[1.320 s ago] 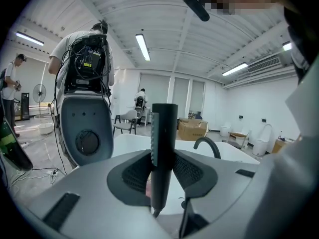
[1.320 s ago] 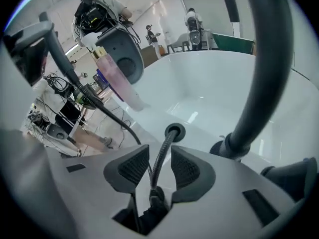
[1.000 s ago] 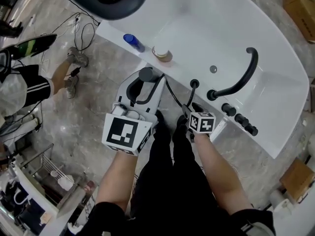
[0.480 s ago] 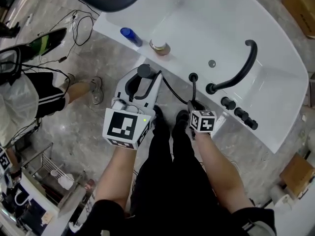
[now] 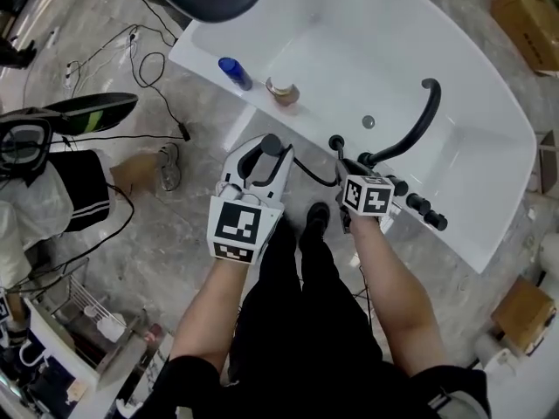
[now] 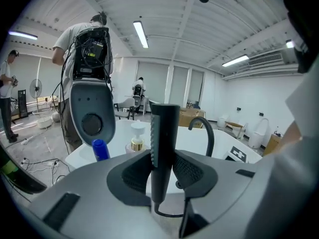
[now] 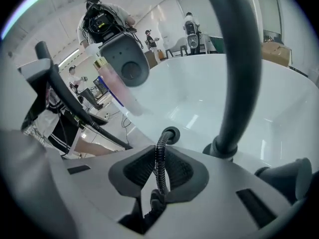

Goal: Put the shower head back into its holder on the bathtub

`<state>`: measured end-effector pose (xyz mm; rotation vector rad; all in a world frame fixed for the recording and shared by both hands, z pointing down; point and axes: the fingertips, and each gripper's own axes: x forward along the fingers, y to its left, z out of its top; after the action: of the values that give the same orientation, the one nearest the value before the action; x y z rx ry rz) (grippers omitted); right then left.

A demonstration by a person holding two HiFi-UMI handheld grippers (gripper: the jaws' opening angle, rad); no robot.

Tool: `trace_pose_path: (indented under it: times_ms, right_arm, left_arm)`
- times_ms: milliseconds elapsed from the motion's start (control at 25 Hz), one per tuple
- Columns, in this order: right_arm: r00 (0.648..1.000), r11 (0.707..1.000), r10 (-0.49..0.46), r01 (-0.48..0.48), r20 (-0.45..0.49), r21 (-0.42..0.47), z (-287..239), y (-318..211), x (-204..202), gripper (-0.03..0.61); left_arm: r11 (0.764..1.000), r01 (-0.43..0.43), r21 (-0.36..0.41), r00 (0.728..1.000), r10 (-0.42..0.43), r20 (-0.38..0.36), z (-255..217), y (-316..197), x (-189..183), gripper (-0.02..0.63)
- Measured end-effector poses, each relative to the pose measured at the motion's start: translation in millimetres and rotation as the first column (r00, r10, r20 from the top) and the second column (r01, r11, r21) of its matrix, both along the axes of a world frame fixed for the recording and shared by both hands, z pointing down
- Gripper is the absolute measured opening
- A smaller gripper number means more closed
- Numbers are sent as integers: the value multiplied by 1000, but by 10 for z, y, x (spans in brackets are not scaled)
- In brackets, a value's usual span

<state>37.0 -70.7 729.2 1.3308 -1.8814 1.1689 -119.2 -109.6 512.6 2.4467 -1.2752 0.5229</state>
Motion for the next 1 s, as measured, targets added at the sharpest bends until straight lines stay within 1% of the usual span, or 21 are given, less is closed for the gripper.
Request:
trace_pose_path:
  times_ms: [160,280,360,480,640,720,800,1000]
  right_arm:
    - [999,999,12,-13,-33,-34,21,-249,-103,72]
    - [999,999,-13,12,-47,-32,-60,-200,-120,91]
    - [999,1000,-19,19,-33,-6,-235,-90,-118,94]
    - [1000,999,-17,16,22,42,-586,133,-64,86]
    - [997,989,-38,29,61,147,-1272,323,100,63]
    - [996,975,-53,37,65,217,-1641,312,218,56]
    - [996,955,-65,43,65,292,-2022,244,349,46]
    - [994,889,-73,30,77,458,-2902,36,711,26]
  left_arm:
    - [1000,5,-3,1000,-5,4,-52,26,-29,143]
    - [1000,3,13,1000,-3,3,-203,13,-1,143]
    - [1000,2,30,1000,-2,5,-360,-1,6,143]
    - [998,10,57,1000,-10,-1,-665,-17,-4,143]
    - [995,13,101,1000,-13,3,-1150,21,25,143]
    - [992,11,127,1000,-12,8,-1389,40,70,143]
    - [988,14,152,1000,-15,4,-1627,47,135,143]
    - [980,10,201,1000,-5,-27,-2178,70,433,143]
